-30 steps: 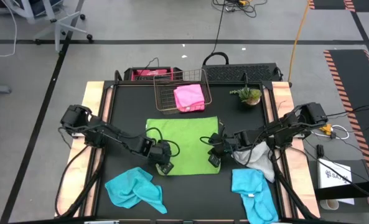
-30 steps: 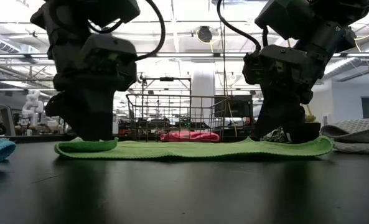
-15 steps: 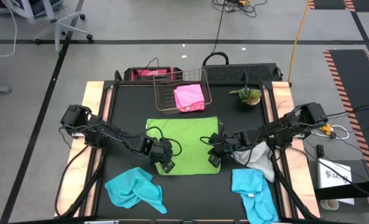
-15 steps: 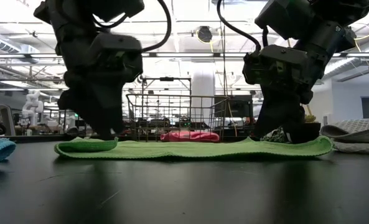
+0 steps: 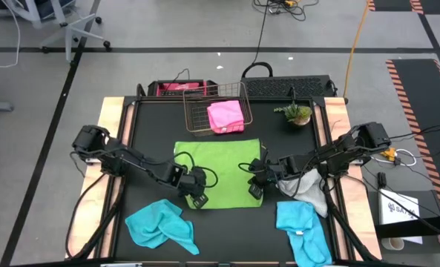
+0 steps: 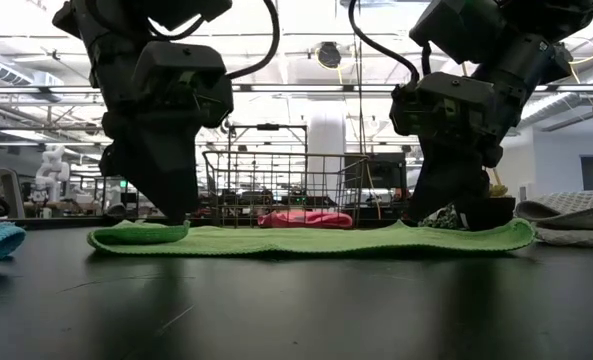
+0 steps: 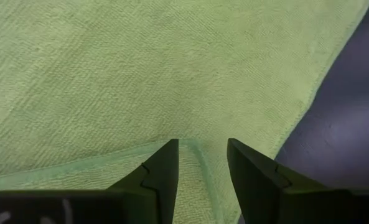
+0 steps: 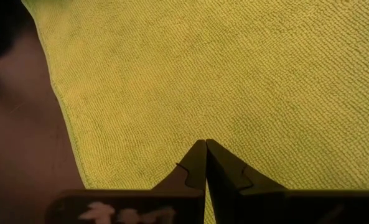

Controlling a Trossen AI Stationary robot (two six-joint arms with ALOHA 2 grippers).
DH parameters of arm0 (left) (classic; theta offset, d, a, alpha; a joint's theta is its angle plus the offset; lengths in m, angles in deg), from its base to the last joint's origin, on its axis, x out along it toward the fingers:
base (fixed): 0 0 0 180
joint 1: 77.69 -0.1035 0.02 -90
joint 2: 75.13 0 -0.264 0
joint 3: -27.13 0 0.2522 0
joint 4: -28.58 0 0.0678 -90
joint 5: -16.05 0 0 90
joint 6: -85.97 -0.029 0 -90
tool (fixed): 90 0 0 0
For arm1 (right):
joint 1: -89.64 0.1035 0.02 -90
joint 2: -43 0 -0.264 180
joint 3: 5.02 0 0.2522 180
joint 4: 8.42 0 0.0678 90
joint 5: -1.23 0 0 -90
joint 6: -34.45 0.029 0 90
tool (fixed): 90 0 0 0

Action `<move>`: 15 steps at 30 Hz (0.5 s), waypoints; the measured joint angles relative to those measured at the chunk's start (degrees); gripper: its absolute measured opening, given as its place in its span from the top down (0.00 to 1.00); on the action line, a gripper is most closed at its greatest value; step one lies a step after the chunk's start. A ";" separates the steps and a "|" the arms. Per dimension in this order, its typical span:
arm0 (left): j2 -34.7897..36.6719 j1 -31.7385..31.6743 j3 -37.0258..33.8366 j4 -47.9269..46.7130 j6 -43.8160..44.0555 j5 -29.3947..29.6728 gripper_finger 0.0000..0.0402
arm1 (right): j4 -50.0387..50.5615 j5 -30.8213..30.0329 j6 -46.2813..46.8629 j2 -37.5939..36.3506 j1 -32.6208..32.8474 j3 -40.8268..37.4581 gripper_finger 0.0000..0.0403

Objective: Fold microfiber towels
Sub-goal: Fold the green microfiber cloth in quarters

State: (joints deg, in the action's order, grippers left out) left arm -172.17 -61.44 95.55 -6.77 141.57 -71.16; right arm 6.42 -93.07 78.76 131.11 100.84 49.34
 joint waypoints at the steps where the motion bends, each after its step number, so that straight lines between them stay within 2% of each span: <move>1: -0.18 0.00 0.00 0.28 -0.02 -0.02 0.66 | 0.00 0.00 0.00 0.00 0.00 0.00 1.00; 8: -3.92 -0.04 0.02 2.43 0.36 -1.01 0.66 | -0.09 -0.07 0.00 0.00 0.00 0.00 1.00; 15: -4.65 -0.11 0.17 2.45 0.61 -1.17 0.66 | -0.04 -0.07 -0.24 0.02 0.00 0.00 1.00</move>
State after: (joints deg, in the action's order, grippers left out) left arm -176.82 -61.55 95.72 -4.31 142.18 -72.33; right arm 6.38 -93.13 78.52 131.14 100.84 49.34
